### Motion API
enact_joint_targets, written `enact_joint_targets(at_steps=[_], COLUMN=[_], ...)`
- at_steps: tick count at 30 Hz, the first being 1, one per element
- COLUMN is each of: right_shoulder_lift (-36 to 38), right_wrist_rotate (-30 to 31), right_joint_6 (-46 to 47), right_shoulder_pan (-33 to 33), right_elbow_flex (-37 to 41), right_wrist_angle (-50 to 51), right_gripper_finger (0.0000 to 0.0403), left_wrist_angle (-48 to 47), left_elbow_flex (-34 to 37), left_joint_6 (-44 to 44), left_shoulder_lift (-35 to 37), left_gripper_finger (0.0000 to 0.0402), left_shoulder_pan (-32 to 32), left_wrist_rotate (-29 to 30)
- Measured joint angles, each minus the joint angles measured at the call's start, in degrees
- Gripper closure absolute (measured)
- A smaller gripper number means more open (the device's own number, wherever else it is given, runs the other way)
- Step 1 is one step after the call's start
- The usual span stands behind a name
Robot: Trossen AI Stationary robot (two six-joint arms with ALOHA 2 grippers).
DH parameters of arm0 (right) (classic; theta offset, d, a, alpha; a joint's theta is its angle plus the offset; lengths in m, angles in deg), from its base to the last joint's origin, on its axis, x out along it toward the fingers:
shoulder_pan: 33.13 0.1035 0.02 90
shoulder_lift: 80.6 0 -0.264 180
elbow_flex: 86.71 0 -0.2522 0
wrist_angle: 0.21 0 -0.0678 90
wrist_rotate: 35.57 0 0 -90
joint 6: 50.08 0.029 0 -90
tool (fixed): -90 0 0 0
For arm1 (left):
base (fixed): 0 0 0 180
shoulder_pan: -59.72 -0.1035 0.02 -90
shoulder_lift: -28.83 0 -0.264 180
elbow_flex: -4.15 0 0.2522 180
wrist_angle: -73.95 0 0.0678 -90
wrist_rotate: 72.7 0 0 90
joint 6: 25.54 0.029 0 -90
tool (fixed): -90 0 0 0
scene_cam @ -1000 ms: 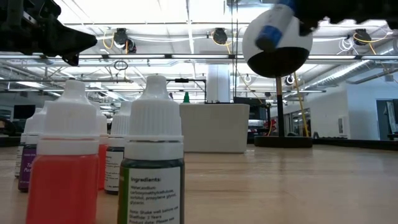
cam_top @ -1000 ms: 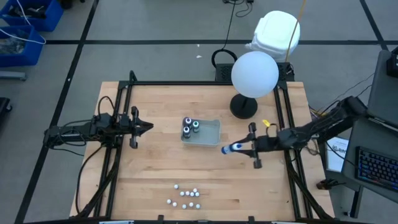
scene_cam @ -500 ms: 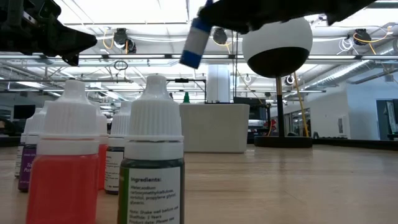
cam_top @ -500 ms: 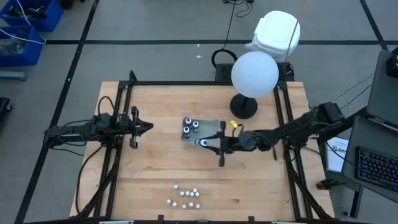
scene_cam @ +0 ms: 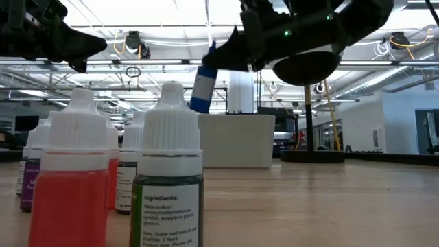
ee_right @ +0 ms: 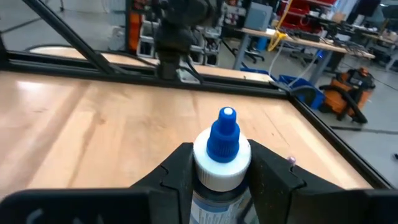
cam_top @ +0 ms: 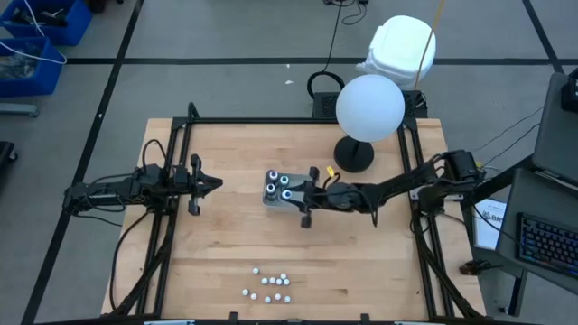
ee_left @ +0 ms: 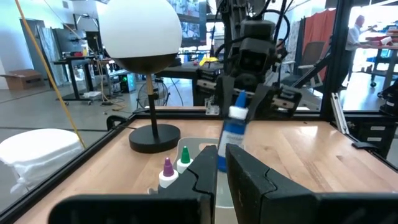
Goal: Pick & Place food coloring
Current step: Put the large blue food coloring bottle into the gray bin
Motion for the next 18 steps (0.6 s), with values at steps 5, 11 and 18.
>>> enact_joint_targets(at_steps=[5, 11, 18], right_shoulder_lift=[-0.7, -0.7, -2.2], right_wrist_rotate=[0.0, -0.1, 0.2], right_joint_6=[1.0, 1.4, 2.8], right_shoulder_pan=[-1.3, -1.4, -1.7], right_elbow_flex=[0.0, 0.0, 0.1], right_wrist_angle=[0.2, 0.5, 2.9], right_gripper_finger=[0.0292, 0.0293, 0.0293], left_wrist_angle=[0.3, 0.3, 0.3], left_elbow_flex=[0.0, 0.0, 0.0], left_joint_6=[0.0, 0.0, 0.0], left_shoulder_lift=[0.0, 0.0, 0.0], left_gripper_finger=[0.036, 0.036, 0.036], left_shoulder_pan=[0.0, 0.0, 0.0], left_wrist_rotate=[0.0, 0.0, 0.0])
